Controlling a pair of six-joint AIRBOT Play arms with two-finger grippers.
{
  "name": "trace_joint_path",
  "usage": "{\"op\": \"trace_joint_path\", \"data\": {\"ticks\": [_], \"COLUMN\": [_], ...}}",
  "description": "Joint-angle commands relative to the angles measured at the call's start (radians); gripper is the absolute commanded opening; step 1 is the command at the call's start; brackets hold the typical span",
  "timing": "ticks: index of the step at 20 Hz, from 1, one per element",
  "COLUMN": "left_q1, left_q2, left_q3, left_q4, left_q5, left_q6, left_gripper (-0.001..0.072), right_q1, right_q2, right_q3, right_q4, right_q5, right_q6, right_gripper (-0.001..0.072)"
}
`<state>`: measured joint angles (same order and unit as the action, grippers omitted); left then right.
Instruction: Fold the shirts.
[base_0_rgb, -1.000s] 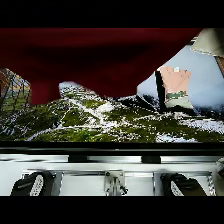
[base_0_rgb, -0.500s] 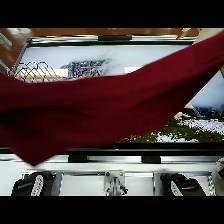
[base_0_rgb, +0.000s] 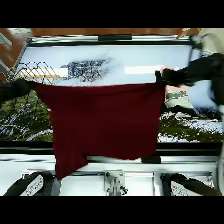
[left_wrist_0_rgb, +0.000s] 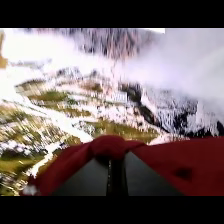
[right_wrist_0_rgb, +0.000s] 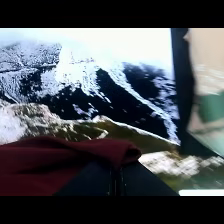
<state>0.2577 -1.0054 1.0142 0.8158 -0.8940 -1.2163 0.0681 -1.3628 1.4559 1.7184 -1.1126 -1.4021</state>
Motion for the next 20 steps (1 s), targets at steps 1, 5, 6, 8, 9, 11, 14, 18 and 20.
{"op": "trace_joint_path", "data": {"ticks": [1,5,6,8,9,11,14,18,20], "left_q1": [-0.067,-0.108,-0.106,-0.080,-0.055,0.010,0.085,0.117,0.117], "left_q2": [-0.259,-0.359,-0.356,-0.352,-0.352,-0.352,-0.344,-0.245,-0.218], "left_q3": [-0.017,-0.017,-0.016,0.015,0.043,0.119,0.146,-0.132,-0.274], "left_q4": [-0.088,-0.109,-0.109,-0.106,-0.100,-0.019,0.254,0.277,0.275], "left_q5": [0.052,0.063,0.047,-0.059,-0.139,-0.351,-0.662,-0.624,-0.540], "left_q6": [0.000,0.000,0.000,0.000,0.000,-0.014,-0.080,-0.044,0.013], "left_gripper": [0.0035,0.0036,0.0041,0.0479,0.0718,0.0711,0.0382,0.0598,0.0703], "right_q1": [0.000,0.000,-0.005,-0.029,-0.048,-0.098,-0.206,-0.387,-0.430], "right_q2": [-0.228,-0.265,-0.251,-0.198,-0.163,-0.089,0.001,0.193,0.264], "right_q3": [-0.016,-0.016,-0.016,-0.015,-0.015,-0.015,-0.058,-0.325,-0.447], "right_q4": [0.155,0.168,0.167,0.165,0.164,0.084,-0.095,0.004,0.062], "right_q5": [0.208,0.216,0.204,0.149,0.099,-0.067,-0.357,-0.333,-0.323], "right_q6": [0.044,0.043,0.036,0.000,-0.056,-0.129,-0.165,-0.183,-0.209], "right_gripper": [0.0072,0.0072,0.0084,0.0457,0.0554,0.0554,0.0553,0.0554,0.0554]}}
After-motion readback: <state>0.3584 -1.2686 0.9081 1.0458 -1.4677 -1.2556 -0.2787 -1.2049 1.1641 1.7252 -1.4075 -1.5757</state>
